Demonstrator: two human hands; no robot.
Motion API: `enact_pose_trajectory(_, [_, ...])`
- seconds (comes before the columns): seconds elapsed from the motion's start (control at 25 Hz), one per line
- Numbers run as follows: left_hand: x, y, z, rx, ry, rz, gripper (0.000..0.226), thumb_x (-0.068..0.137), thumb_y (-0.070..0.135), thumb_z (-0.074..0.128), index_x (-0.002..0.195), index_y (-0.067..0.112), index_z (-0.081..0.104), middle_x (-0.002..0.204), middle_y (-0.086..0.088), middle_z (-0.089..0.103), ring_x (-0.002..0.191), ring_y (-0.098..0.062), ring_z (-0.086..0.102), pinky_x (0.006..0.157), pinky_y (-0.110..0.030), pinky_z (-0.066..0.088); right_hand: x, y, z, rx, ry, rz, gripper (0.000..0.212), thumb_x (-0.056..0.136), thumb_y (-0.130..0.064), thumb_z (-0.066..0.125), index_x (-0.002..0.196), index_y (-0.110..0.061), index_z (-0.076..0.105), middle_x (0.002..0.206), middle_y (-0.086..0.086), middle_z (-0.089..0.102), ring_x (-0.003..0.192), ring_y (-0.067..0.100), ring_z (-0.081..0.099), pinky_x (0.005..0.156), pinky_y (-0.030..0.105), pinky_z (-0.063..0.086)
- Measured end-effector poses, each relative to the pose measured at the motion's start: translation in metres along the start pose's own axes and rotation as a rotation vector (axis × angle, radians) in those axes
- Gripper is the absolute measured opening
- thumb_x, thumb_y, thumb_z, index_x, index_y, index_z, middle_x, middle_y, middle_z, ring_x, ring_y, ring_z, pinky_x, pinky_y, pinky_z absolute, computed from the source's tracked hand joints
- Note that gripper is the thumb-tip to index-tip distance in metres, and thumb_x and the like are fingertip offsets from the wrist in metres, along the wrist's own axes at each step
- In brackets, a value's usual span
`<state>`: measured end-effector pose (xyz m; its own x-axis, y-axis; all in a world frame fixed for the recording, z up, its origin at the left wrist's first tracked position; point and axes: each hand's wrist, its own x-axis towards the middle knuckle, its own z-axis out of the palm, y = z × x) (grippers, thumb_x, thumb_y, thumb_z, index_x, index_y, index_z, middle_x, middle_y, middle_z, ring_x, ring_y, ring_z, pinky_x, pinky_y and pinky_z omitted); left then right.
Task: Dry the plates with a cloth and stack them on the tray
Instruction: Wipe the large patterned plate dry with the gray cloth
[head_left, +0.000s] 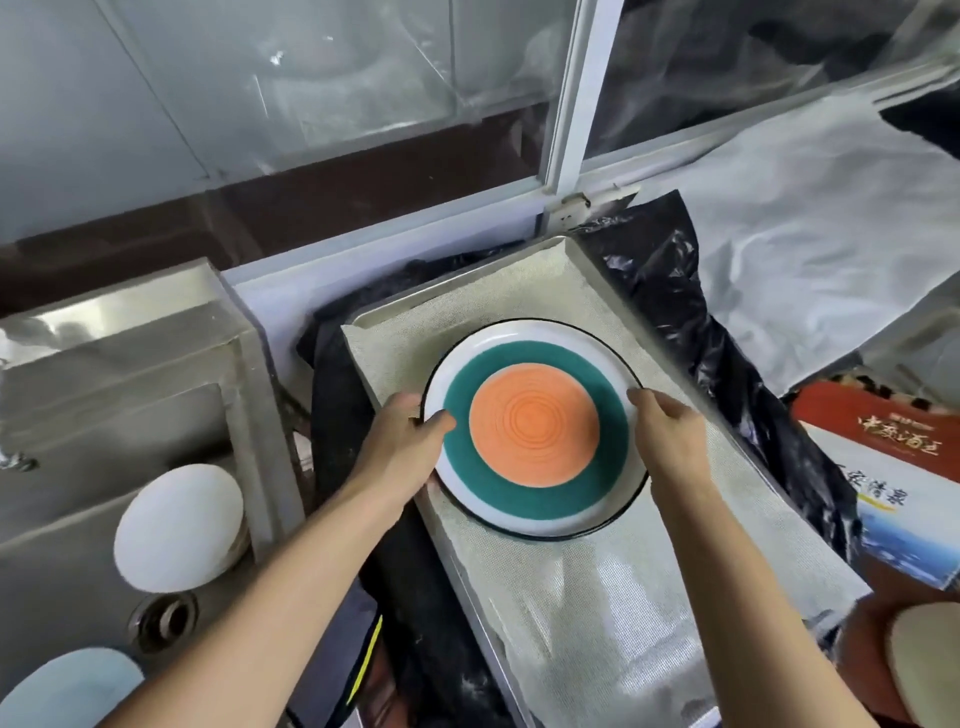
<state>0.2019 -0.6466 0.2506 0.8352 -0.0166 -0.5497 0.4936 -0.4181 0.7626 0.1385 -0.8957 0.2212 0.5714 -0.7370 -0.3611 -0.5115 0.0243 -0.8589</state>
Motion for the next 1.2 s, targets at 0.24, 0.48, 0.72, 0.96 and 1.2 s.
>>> enact_pose_trajectory(0.24, [-0.022,-0.016,0.052,0.041,-0.119,-0.049,0.044,0.085,0.028,0.066,0.125,0.025,0.049,0.112,-0.002,0.064,0.097,-0.021,0.068,0.086,-0.050,0.060,0.007,0.048,-0.047,-0.087,0.062,0.114,0.018,0.095,-0.027,0.059,0.078,-0.030,0.062,0.064,-0.016,0.058,0.063,0.004,0.054,0.056,0.023,0.039])
enact_pose_trajectory(0.48, [-0.050,-0.045,0.100,0.174,-0.247,-0.075,0.070,0.065,0.039,0.061,0.131,0.021,0.046,0.113,-0.002,0.067,0.100,-0.024,0.068,0.089,-0.052,0.058,-0.007,0.090,-0.094,-0.163,0.141,0.204,0.030,0.097,-0.020,0.046,0.076,-0.009,0.065,0.073,0.008,0.059,0.075,0.028,0.052,0.074,0.040,0.045])
enact_pose_trajectory(0.72, [-0.070,-0.070,0.121,0.244,-0.258,-0.089,0.064,0.071,0.036,0.062,0.130,0.019,0.045,0.114,-0.001,0.065,0.101,-0.024,0.065,0.092,-0.050,0.056,-0.018,0.108,-0.110,-0.184,0.175,0.210,0.035,0.099,-0.020,0.045,0.067,-0.011,0.053,0.063,0.001,0.050,0.066,0.022,0.046,0.060,0.035,0.039])
enact_pose_trajectory(0.96, [-0.079,-0.095,0.130,0.305,-0.228,-0.027,0.055,0.086,0.020,0.066,0.136,0.012,0.044,0.126,-0.008,0.061,0.108,-0.026,0.061,0.093,-0.041,0.051,-0.028,0.125,-0.115,-0.204,0.136,0.162,0.029,0.097,-0.015,0.045,0.085,0.002,0.066,0.076,0.009,0.059,0.077,0.027,0.051,0.068,0.038,0.040])
enact_pose_trajectory(1.2, [-0.075,-0.103,0.123,0.449,-0.303,0.052,0.048,0.091,0.026,0.062,0.135,0.015,0.048,0.132,-0.007,0.056,0.106,-0.019,0.056,0.078,-0.025,0.041,-0.040,0.125,-0.109,-0.327,0.122,0.076,0.025,0.101,-0.017,0.046,0.104,-0.002,0.066,0.096,0.018,0.067,0.094,0.041,0.061,0.074,0.040,0.044])
